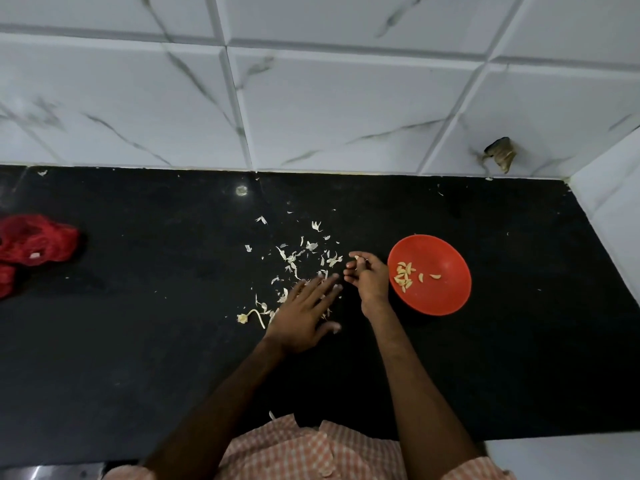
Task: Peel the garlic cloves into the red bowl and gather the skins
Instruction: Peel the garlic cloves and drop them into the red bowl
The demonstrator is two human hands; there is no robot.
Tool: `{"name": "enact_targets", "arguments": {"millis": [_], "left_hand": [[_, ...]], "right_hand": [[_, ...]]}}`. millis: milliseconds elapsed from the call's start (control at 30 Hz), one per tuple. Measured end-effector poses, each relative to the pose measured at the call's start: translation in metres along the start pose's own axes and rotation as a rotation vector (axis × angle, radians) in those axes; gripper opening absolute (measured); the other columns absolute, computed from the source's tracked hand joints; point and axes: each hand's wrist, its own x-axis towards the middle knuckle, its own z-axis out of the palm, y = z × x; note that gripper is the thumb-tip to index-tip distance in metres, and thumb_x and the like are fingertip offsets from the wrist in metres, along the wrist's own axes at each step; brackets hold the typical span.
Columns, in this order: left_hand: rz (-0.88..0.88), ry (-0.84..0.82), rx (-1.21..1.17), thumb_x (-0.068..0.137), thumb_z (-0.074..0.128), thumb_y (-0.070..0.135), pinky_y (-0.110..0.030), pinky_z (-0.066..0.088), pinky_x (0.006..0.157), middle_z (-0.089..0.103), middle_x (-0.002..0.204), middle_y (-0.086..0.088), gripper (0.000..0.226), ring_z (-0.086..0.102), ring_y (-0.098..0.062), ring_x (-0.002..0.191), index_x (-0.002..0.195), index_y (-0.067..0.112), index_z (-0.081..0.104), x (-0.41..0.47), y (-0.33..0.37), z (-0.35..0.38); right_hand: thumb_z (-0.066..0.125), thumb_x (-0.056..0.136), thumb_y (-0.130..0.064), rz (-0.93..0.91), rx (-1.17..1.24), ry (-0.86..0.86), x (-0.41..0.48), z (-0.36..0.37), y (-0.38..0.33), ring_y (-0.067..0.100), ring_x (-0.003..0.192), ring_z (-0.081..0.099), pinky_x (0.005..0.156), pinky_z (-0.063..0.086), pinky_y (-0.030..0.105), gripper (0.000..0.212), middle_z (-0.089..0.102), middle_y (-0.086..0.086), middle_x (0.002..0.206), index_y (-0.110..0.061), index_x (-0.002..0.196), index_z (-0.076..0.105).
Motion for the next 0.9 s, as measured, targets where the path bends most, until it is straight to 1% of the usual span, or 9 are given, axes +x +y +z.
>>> {"name": "enact_targets", "arguments": {"millis": [67,200,400,500,533,600,667,733,900], "left_hand": [[-0.004,-0.164,0.085,0.095,0.018,0.074,-0.05,0.002,0.123,0.004,0.167,-0.001,0.083,0.002,-0.024,0.154,0.159,0.022,0.01,0.01,0.007,0.009],[-0.154,-0.182,0.086,0.099,0.009,0.067,-0.054,0.001,0.123,-0.007,0.167,0.003,0.073,-0.009,-0.019,0.154,0.158,0.026,-0.002,0.034,-0.001,0.019],[-0.226,-0.187,-0.004,0.102,0.011,0.046,-0.044,0.005,0.125,-0.01,0.162,0.008,0.064,-0.008,-0.012,0.152,0.16,0.018,0.006,0.052,-0.02,0.012],[-0.178,-0.175,-0.017,0.107,0.024,0.029,-0.038,0.001,0.126,-0.01,0.159,0.009,0.056,-0.002,-0.013,0.153,0.159,0.018,0.008,0.043,-0.026,0.004],[-0.185,-0.156,0.01,0.107,0.025,0.03,-0.037,-0.002,0.125,-0.008,0.16,0.009,0.056,0.002,-0.015,0.154,0.159,0.018,0.01,0.036,-0.029,0.002],[-0.263,-0.103,0.049,0.104,0.022,0.045,-0.038,-0.004,0.124,0.0,0.163,0.008,0.061,0.008,-0.016,0.154,0.159,0.02,0.014,0.018,-0.033,0.0],[-0.326,-0.104,0.042,0.102,0.019,0.058,-0.041,-0.003,0.124,0.001,0.166,0.009,0.069,0.001,-0.016,0.154,0.16,0.022,0.008,0.008,-0.035,0.004],[-0.344,-0.117,0.062,0.101,0.016,0.062,-0.042,-0.003,0.124,-0.005,0.167,0.009,0.073,-0.007,-0.016,0.154,0.16,0.022,0.0,0.005,-0.036,0.009],[-0.351,-0.116,0.087,0.099,0.008,0.067,-0.045,-0.002,0.123,-0.005,0.167,0.005,0.077,-0.007,-0.019,0.154,0.16,0.022,-0.002,0.008,-0.036,0.008]], "right_hand": [[0.042,0.105,-0.005,-0.022,0.013,-0.006,-0.001,0.001,0.0,0.015,0.066,0.061,0.062,0.053,0.026,0.025,0.063,0.007,0.08,-0.007,0.103,0.067],[0.044,0.105,-0.005,-0.077,0.0,-0.006,-0.001,0.001,-0.003,0.012,0.064,0.062,0.06,0.052,0.024,0.024,0.065,0.006,0.079,-0.008,0.103,0.068],[0.047,0.104,-0.007,-0.129,-0.075,-0.031,-0.001,0.0,-0.005,0.014,0.069,0.062,0.059,0.05,0.024,0.025,0.067,0.007,0.083,-0.016,0.1,0.07],[0.047,0.104,-0.008,-0.124,-0.089,-0.031,0.002,0.001,-0.007,0.014,0.07,0.062,0.06,0.051,0.024,0.024,0.068,0.006,0.085,-0.017,0.102,0.07],[0.047,0.104,-0.009,-0.121,-0.092,-0.031,0.003,0.002,-0.007,0.014,0.07,0.062,0.06,0.051,0.025,0.024,0.068,0.006,0.085,-0.016,0.102,0.07],[0.047,0.104,-0.009,-0.123,-0.101,-0.04,0.002,0.005,-0.006,0.014,0.071,0.063,0.06,0.051,0.025,0.024,0.068,0.006,0.086,-0.016,0.103,0.07],[0.047,0.104,-0.009,-0.128,-0.11,-0.051,0.002,0.007,-0.004,0.014,0.071,0.063,0.06,0.051,0.024,0.024,0.068,0.006,0.085,-0.016,0.103,0.07],[0.048,0.104,-0.008,-0.124,-0.118,-0.059,0.001,0.009,-0.001,0.013,0.069,0.062,0.058,0.051,0.023,0.025,0.068,0.006,0.084,-0.016,0.101,0.071],[0.047,0.104,-0.008,-0.109,-0.118,-0.035,-0.003,0.009,0.005,0.013,0.069,0.061,0.058,0.051,0.024,0.025,0.068,0.005,0.083,-0.018,0.101,0.07]]}}
